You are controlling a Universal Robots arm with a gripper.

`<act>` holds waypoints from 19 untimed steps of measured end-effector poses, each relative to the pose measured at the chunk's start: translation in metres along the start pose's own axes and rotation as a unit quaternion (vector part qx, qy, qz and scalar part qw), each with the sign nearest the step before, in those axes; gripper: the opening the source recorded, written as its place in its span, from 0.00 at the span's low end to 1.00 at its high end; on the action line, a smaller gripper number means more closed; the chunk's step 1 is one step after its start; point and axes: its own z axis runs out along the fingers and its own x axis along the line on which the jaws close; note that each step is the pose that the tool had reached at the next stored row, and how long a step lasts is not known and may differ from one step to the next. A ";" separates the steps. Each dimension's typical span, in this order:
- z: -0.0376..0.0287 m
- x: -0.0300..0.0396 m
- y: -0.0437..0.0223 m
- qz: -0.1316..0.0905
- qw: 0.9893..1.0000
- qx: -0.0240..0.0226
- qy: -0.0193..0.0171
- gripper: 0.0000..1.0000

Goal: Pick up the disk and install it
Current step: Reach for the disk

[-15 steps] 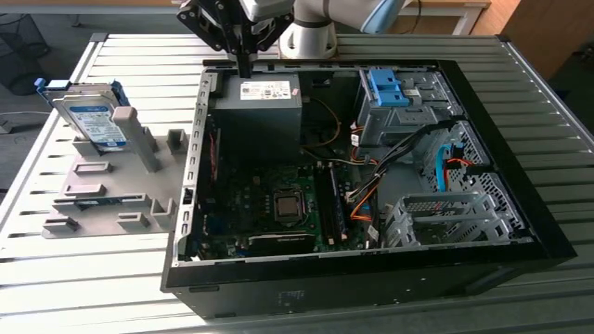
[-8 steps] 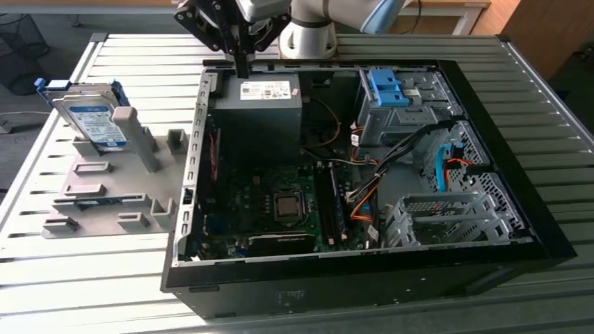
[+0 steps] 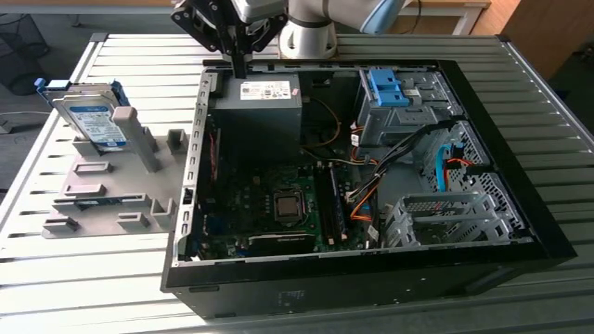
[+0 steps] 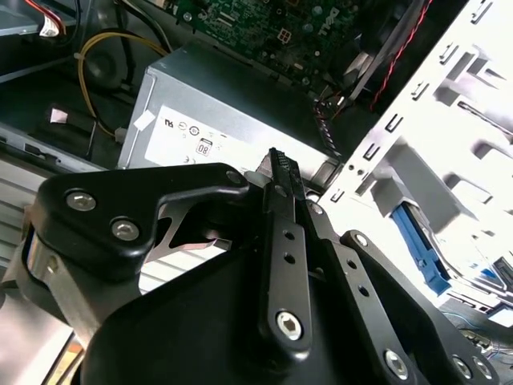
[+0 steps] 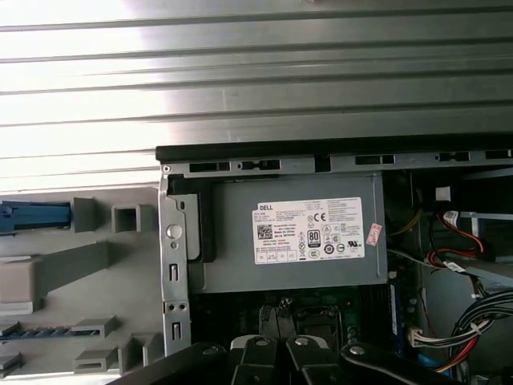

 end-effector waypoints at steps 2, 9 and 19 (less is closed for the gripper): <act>0.0000 0.0008 -0.0001 0.000 1.000 0.000 0.000 0.11; 0.0004 0.0028 -0.0002 0.000 1.000 0.000 0.000 0.11; 0.0005 0.0049 -0.0004 0.000 1.000 0.000 0.000 0.11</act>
